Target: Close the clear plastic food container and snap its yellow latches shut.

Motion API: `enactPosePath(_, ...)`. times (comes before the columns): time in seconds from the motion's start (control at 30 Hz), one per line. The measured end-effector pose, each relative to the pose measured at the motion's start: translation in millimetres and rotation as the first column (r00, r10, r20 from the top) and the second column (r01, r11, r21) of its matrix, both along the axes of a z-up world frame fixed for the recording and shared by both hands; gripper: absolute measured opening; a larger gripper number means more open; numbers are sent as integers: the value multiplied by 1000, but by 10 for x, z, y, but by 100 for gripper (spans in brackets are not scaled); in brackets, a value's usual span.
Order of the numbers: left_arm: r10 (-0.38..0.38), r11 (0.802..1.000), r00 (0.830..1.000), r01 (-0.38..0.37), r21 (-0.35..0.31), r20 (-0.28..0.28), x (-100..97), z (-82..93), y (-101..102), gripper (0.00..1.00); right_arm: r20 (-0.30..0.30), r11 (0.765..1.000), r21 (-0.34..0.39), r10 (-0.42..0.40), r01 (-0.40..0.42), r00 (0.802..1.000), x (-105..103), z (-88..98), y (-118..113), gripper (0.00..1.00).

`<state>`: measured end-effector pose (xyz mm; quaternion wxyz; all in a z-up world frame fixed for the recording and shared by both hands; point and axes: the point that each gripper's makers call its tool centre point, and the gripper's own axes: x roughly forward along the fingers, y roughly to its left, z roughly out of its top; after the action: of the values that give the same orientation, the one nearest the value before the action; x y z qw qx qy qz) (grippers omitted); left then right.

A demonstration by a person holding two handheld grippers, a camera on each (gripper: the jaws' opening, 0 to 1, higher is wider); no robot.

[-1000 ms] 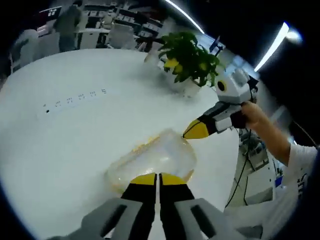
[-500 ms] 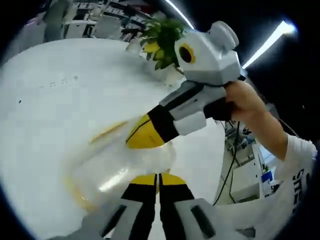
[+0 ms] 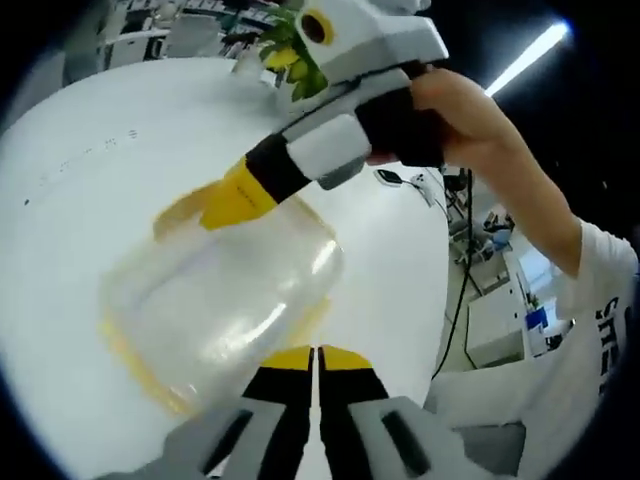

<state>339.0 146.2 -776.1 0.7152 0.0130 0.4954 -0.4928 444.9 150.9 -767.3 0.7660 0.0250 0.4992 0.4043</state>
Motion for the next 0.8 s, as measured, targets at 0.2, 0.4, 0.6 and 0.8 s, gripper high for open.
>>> enactPosePath(0.2,6,1000,1000,-6,-3,-16,32,-28,0,0,81,1000,-23,-9,11,997,115,47,-27,0)
enactPosePath(0.4,6,1000,1000,-6,-4,-20,11,-34,-22,0,86,999,-23,-34,36,996,143,34,-44,0)
enactPosePath(0.6,7,1000,1000,-7,-4,-24,9,-47,-14,0,93,997,-60,-52,57,994,190,-41,-104,0)
enactPosePath(0.8,17,1000,999,-17,-16,-30,4,-51,-16,0,78,997,-23,-73,75,994,248,-43,-87,0)
